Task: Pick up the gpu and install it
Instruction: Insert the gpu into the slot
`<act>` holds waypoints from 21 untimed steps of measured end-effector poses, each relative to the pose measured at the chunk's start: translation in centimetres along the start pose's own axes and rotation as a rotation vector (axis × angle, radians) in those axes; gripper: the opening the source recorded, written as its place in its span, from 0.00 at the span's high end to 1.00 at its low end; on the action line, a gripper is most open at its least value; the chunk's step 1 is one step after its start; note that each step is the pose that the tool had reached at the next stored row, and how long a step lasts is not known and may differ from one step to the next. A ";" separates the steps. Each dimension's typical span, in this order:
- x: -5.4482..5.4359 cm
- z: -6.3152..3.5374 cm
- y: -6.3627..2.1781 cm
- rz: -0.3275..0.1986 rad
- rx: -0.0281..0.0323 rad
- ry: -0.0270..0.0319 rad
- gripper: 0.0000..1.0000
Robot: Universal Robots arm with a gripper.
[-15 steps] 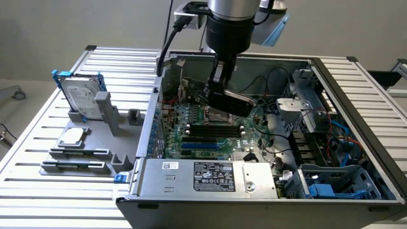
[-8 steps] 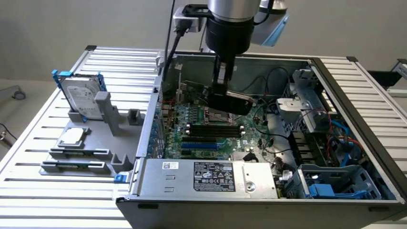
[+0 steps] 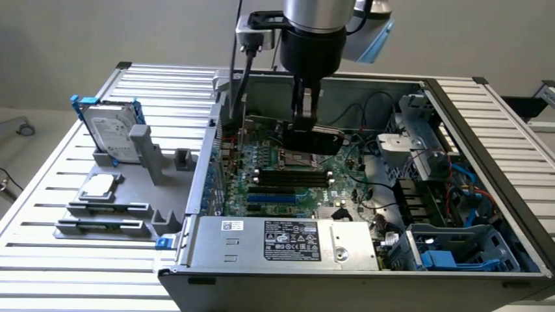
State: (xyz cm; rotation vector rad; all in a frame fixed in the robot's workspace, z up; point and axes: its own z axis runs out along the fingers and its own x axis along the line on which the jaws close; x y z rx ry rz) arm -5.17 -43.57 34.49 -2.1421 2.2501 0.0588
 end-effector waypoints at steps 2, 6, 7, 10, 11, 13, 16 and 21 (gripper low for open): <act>0.1 0.19 0.07 -0.009 0.0010 -0.0003 0.74; 0.2 0.70 0.54 -0.019 0.0013 -0.0002 0.74; 0.3 0.82 0.67 -0.021 0.0012 -0.0003 0.74; 0.5 1.04 1.19 -0.022 0.0011 -0.0002 0.74; 0.6 1.10 1.37 -0.022 0.0011 -0.0002 0.74; 1.0 1.17 1.44 -0.024 0.0009 -0.0001 0.74; 1.7 1.27 1.41 -0.032 0.0006 -0.0002 0.74; 2.0 1.60 1.50 -0.047 0.0015 -0.0003 0.74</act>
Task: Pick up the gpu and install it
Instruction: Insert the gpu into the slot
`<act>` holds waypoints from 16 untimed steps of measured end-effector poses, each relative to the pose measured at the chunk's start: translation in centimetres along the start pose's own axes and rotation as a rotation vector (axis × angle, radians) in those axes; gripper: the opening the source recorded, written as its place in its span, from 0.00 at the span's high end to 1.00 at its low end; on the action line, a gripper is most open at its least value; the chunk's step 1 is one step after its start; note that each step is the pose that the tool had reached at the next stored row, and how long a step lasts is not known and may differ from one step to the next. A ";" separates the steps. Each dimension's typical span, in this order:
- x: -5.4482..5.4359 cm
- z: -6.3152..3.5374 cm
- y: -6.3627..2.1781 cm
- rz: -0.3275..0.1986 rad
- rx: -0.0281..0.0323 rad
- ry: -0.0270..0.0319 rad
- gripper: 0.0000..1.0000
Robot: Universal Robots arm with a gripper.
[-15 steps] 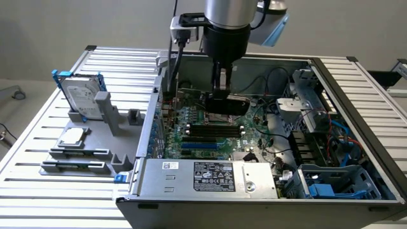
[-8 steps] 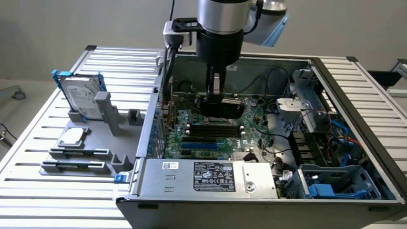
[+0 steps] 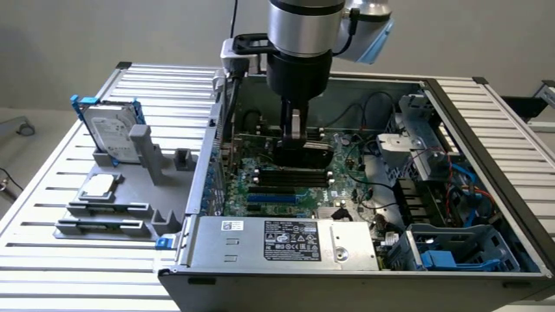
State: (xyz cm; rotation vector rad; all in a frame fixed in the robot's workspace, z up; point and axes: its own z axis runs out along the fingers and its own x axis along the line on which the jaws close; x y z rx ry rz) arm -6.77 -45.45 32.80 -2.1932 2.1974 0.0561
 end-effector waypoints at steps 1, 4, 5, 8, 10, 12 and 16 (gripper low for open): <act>0.0 0.00 0.00 0.000 0.0000 0.0001 0.74; 0.0 0.00 0.01 0.000 0.0000 0.0001 0.74; 0.0 0.02 0.02 0.000 0.0001 0.0001 0.74; 0.0 0.47 0.26 -0.001 0.0073 0.0000 0.74; 0.0 0.77 0.52 -0.002 0.0119 0.0000 0.74; 0.1 1.02 0.83 -0.004 0.0127 0.0011 0.74; 0.1 1.32 1.15 -0.009 0.0178 0.0072 0.74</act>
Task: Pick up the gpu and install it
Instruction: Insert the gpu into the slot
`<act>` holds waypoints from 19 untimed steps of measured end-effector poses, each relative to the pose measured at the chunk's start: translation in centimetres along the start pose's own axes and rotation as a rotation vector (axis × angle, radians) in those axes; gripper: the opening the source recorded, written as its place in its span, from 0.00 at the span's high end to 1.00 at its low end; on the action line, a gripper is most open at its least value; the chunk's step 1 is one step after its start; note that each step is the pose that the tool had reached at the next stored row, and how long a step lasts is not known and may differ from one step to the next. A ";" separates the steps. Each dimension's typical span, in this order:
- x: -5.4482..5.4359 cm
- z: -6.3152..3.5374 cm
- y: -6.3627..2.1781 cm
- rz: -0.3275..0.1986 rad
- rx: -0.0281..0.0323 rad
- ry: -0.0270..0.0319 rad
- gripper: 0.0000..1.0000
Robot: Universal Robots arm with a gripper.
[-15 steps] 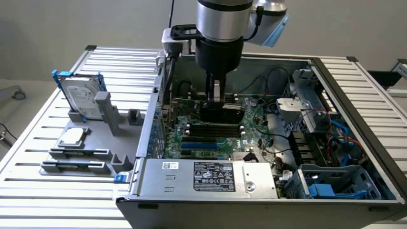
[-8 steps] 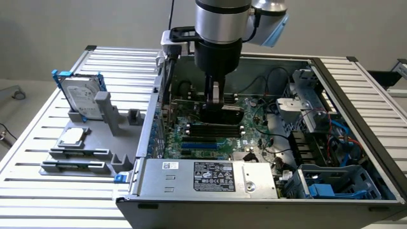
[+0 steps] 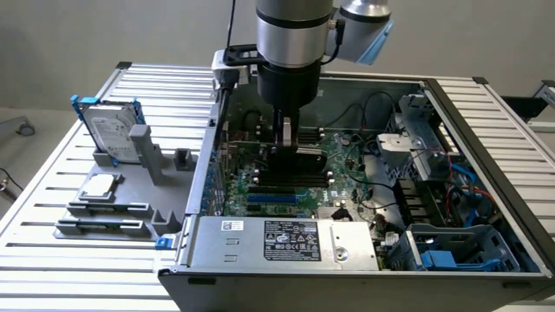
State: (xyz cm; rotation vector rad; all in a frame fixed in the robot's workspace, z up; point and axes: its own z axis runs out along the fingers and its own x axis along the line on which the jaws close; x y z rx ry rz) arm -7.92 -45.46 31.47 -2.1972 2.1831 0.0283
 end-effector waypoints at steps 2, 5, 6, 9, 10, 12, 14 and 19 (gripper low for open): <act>0.1 0.12 0.03 -0.001 0.0006 0.0030 0.74; 0.2 0.31 0.04 -0.003 0.0007 0.0072 0.74; 0.3 0.37 0.05 -0.004 0.0006 0.0088 0.74; 0.4 0.62 0.06 -0.005 0.0005 0.0124 0.74; 0.4 0.72 0.07 -0.006 0.0005 0.0135 0.74; 0.5 0.96 0.09 -0.007 0.0004 0.0153 0.74; 0.5 1.20 0.11 -0.009 0.0003 0.0168 0.74; 0.7 1.77 0.17 -0.012 0.0002 0.0217 0.74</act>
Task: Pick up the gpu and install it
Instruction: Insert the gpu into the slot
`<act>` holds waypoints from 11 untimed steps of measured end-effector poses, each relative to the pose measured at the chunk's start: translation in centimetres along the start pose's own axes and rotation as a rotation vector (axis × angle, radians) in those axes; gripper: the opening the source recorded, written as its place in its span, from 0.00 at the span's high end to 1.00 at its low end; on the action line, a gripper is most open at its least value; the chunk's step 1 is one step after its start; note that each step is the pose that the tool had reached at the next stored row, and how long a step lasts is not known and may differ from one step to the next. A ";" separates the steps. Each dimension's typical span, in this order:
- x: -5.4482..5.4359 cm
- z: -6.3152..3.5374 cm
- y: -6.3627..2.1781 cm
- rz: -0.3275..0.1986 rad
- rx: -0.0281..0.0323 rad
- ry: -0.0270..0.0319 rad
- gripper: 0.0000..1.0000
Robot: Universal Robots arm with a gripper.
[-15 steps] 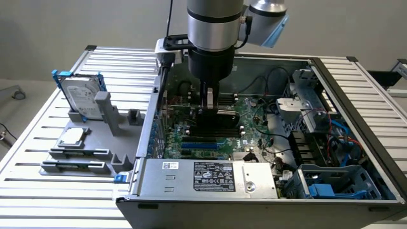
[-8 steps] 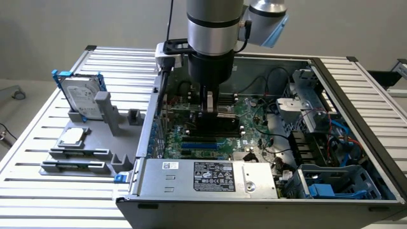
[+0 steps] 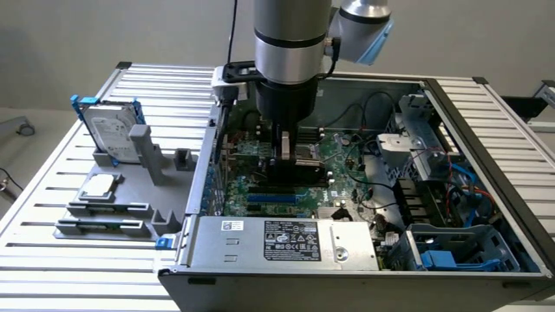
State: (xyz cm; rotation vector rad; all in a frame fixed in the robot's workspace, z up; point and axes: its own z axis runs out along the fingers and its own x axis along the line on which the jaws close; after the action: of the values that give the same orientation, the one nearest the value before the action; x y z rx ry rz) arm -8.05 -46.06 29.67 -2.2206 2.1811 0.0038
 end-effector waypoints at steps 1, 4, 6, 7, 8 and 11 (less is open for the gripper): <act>0.0 0.10 0.01 -0.001 0.0000 0.0009 0.74; 0.0 0.15 0.02 -0.001 -0.0001 0.0035 0.74; 0.1 0.29 0.05 -0.001 0.0000 0.0038 0.74; 0.1 0.39 0.07 -0.001 -0.0001 0.0042 0.74; 0.1 0.51 0.08 -0.001 -0.0001 0.0045 0.74; 0.1 0.99 0.13 -0.001 -0.0001 0.0053 0.74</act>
State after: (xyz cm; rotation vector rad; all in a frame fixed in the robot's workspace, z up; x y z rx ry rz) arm -8.16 -46.10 28.68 -2.2248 2.1822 -0.0019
